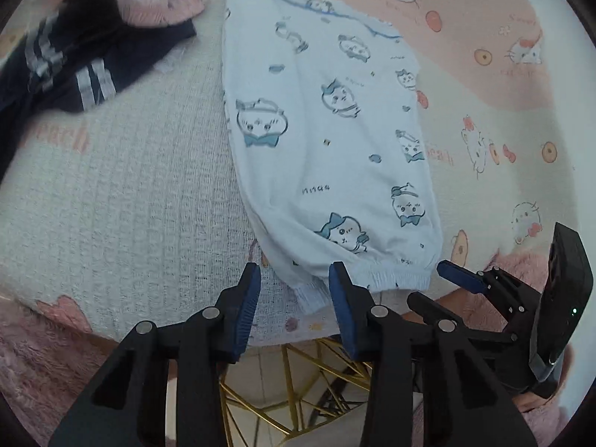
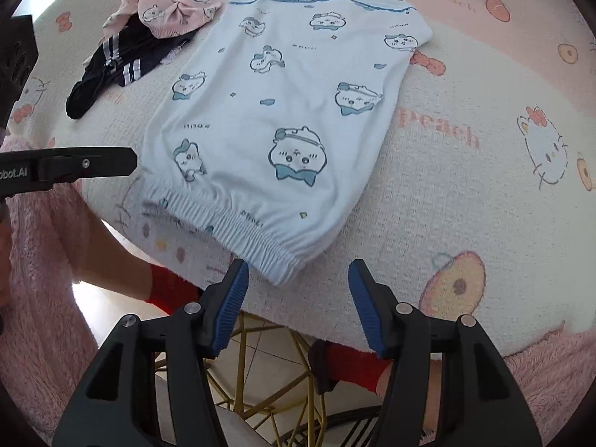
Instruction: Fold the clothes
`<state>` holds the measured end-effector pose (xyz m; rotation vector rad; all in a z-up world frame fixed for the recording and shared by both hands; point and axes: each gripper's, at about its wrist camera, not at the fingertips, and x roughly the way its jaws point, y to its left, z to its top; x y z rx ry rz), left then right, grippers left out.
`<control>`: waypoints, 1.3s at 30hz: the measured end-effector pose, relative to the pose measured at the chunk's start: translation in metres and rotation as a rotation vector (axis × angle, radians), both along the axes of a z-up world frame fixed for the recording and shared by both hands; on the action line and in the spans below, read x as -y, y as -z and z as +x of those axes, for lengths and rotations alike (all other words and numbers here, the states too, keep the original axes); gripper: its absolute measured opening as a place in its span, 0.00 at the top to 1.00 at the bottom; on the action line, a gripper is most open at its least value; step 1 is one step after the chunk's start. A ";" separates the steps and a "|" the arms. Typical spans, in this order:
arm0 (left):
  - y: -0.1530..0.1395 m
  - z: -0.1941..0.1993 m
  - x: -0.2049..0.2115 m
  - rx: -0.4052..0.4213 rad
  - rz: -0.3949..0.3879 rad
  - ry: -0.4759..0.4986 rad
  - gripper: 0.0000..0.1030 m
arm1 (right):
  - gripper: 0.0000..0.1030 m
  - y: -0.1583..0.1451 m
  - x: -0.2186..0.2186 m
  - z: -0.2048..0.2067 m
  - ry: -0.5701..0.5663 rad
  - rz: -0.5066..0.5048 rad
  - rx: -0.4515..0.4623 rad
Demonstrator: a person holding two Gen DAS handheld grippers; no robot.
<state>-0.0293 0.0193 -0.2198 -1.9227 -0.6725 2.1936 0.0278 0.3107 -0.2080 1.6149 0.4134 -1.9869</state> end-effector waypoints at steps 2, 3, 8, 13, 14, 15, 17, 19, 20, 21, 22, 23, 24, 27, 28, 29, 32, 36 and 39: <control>0.003 0.008 -0.002 0.013 0.083 -0.038 0.61 | 0.45 0.000 -0.001 -0.002 0.010 -0.006 -0.002; 0.004 0.010 0.000 0.013 0.121 -0.051 0.61 | 0.45 -0.001 -0.001 -0.003 0.016 -0.008 -0.005; 0.006 0.001 0.003 -0.025 0.195 -0.069 0.61 | 0.45 -0.006 -0.008 -0.007 0.051 -0.059 0.002; 0.022 -0.009 -0.016 0.001 0.208 -0.040 0.61 | 0.45 -0.016 -0.017 -0.018 0.107 -0.169 0.031; 0.027 -0.013 -0.022 0.000 0.215 -0.033 0.61 | 0.45 -0.016 -0.019 -0.022 0.126 -0.179 0.033; 0.030 -0.016 -0.026 -0.002 0.222 -0.026 0.61 | 0.45 -0.015 -0.019 -0.026 0.153 -0.172 0.024; 0.029 -0.016 -0.028 -0.012 0.217 -0.028 0.83 | 0.45 -0.010 -0.021 -0.033 0.186 -0.144 0.012; 0.023 -0.013 -0.027 -0.027 0.202 -0.032 0.90 | 0.45 -0.001 -0.015 -0.038 0.190 -0.124 0.007; 0.018 -0.011 -0.027 -0.043 0.185 -0.024 0.90 | 0.45 0.004 -0.012 -0.039 0.189 -0.104 -0.005; 0.013 -0.009 -0.028 -0.059 0.169 -0.017 0.90 | 0.45 0.008 -0.008 -0.041 0.187 -0.081 -0.018; 0.008 -0.007 -0.028 -0.072 0.152 -0.011 0.90 | 0.45 0.011 -0.006 -0.042 0.186 -0.072 -0.024; 0.005 -0.005 -0.028 -0.080 0.133 -0.008 0.90 | 0.45 0.012 -0.005 -0.042 0.185 -0.082 -0.018; 0.004 -0.003 -0.028 -0.081 0.118 -0.005 0.90 | 0.45 0.013 -0.004 -0.043 0.184 -0.092 -0.013; 0.016 -0.004 -0.027 -0.051 0.096 -0.002 0.90 | 0.45 0.016 -0.003 -0.046 0.181 -0.122 0.003; 0.020 -0.004 -0.026 -0.041 0.088 -0.001 0.90 | 0.45 0.019 0.000 -0.046 0.176 -0.121 0.008; 0.024 -0.004 -0.026 -0.030 0.081 0.000 0.90 | 0.44 0.023 0.004 -0.046 0.163 -0.101 0.011; 0.028 -0.007 -0.021 0.009 0.079 -0.001 0.86 | 0.41 0.026 0.007 -0.045 0.152 -0.061 0.011; -0.005 -0.006 -0.003 -0.044 -0.117 -0.008 0.80 | 0.41 0.014 -0.001 -0.044 0.168 -0.078 -0.021; -0.020 -0.015 -0.007 -0.143 -0.226 0.056 0.80 | 0.41 0.007 -0.003 -0.046 0.185 -0.120 -0.049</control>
